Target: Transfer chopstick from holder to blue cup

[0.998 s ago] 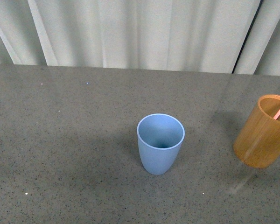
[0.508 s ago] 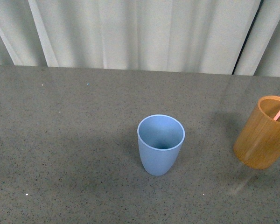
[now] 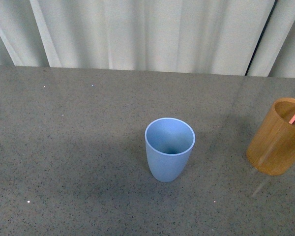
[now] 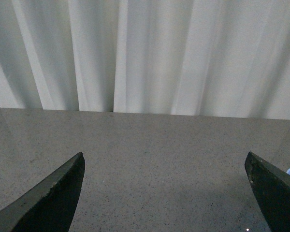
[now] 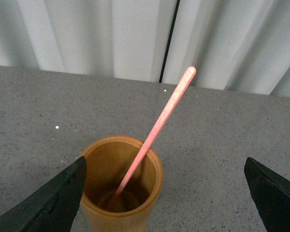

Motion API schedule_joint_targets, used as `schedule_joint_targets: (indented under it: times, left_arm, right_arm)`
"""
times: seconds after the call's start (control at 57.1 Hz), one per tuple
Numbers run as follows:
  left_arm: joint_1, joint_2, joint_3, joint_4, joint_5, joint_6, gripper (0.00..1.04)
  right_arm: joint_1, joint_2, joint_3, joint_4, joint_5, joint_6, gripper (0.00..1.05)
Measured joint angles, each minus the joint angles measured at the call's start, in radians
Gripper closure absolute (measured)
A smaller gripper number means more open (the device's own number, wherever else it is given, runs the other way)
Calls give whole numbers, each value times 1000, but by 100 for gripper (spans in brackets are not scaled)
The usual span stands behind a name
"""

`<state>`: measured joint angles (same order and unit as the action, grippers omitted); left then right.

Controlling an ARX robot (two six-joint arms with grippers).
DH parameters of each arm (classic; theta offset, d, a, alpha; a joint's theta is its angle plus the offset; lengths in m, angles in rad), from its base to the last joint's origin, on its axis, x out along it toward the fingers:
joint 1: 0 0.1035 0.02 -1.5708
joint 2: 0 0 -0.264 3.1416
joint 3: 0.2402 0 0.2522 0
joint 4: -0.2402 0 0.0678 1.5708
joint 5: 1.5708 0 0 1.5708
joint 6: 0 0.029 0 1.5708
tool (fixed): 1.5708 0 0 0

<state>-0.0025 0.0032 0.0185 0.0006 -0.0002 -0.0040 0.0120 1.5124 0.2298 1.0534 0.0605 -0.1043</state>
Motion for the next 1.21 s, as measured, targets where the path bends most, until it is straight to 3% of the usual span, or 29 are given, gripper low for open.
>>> schedule_joint_targets:
  times: [0.21,0.63,1.033,1.208]
  left_arm:
    - [0,0,0,0,0,0,7]
    - [0,0,0,0,0,0,7]
    - [0,0,0,0,0,0,7]
    - [0,0,0,0,0,0,7]
  right_arm:
    - [-28,142,55,100,14,39,10]
    - [-54,296,247,46,18,176,10]
    - [0,365,342,15,38,190,10]
    - [35,386,365,11,40,192,46]
